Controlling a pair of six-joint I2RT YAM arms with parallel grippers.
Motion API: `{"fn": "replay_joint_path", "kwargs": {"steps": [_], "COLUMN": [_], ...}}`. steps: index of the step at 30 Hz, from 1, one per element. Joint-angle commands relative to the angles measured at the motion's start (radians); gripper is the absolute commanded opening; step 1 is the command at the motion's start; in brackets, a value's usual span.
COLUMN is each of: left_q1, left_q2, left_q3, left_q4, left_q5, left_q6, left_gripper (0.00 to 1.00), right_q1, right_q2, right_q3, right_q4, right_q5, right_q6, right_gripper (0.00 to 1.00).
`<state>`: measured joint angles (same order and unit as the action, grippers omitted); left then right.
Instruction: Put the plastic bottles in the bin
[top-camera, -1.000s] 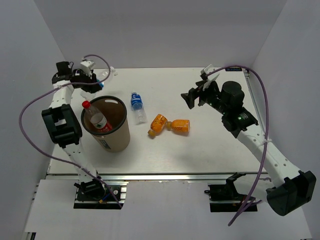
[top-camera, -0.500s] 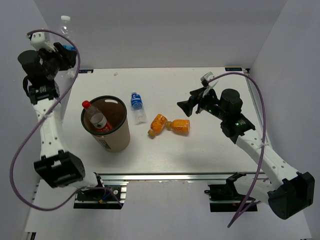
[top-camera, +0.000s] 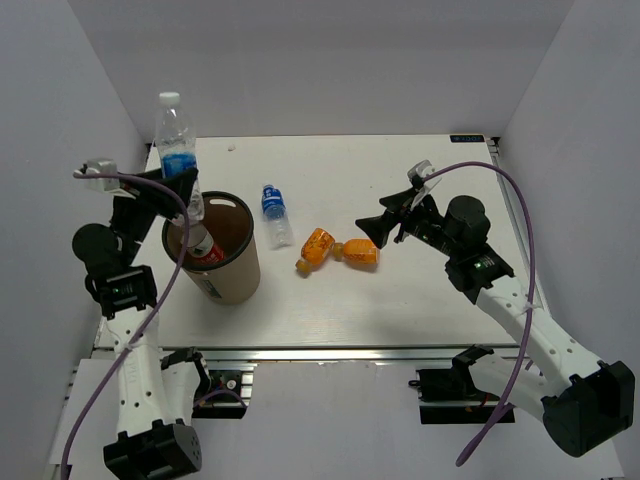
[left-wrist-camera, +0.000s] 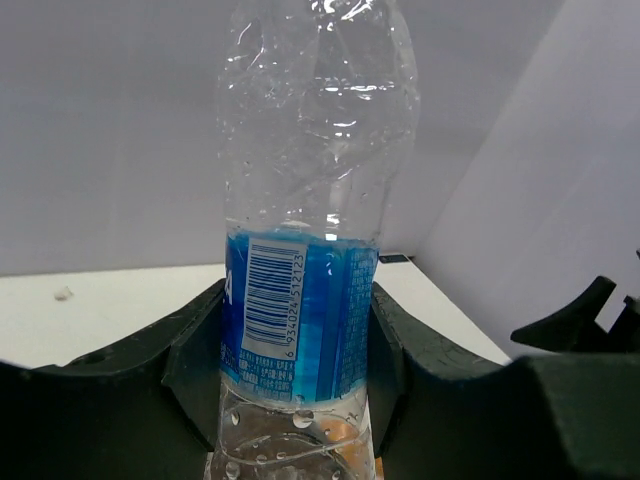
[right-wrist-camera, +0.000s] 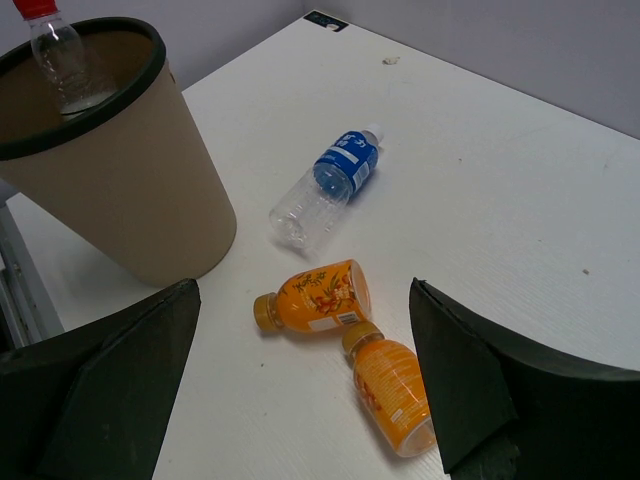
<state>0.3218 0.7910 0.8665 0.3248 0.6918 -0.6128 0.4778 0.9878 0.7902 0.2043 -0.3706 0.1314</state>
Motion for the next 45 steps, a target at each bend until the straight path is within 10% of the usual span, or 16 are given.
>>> {"fn": "replay_joint_path", "kwargs": {"steps": [1,11,25,39,45], "left_q1": [-0.027,-0.199,-0.260,-0.262,-0.262], "left_q2": [-0.048,-0.101,-0.154,-0.184,-0.081], "left_q3": [-0.099,-0.402,-0.558,-0.500,-0.187], "left_q4": [0.100,0.433,0.481,0.383,-0.025], "left_q5": [0.000,-0.055,-0.166,-0.233,-0.328], "left_q6": [-0.039,-0.082,0.024,0.045,-0.019], "left_gripper": [0.33,0.37,0.76,0.98,0.98], "right_q1": [-0.004,-0.004,-0.004,-0.002,0.044], "right_q2": [-0.008,0.032,0.045,0.090,0.176], "right_q3": [0.000,0.001,0.001,0.035,0.066], "right_q4": [0.044,0.032,0.027,-0.061,-0.261], "right_q5": [-0.016,-0.007,0.013,-0.049,-0.076], "right_q6": [0.007,0.001,-0.021,-0.111,-0.490], "right_gripper": [0.89,0.89,0.89,0.89,0.89]}}
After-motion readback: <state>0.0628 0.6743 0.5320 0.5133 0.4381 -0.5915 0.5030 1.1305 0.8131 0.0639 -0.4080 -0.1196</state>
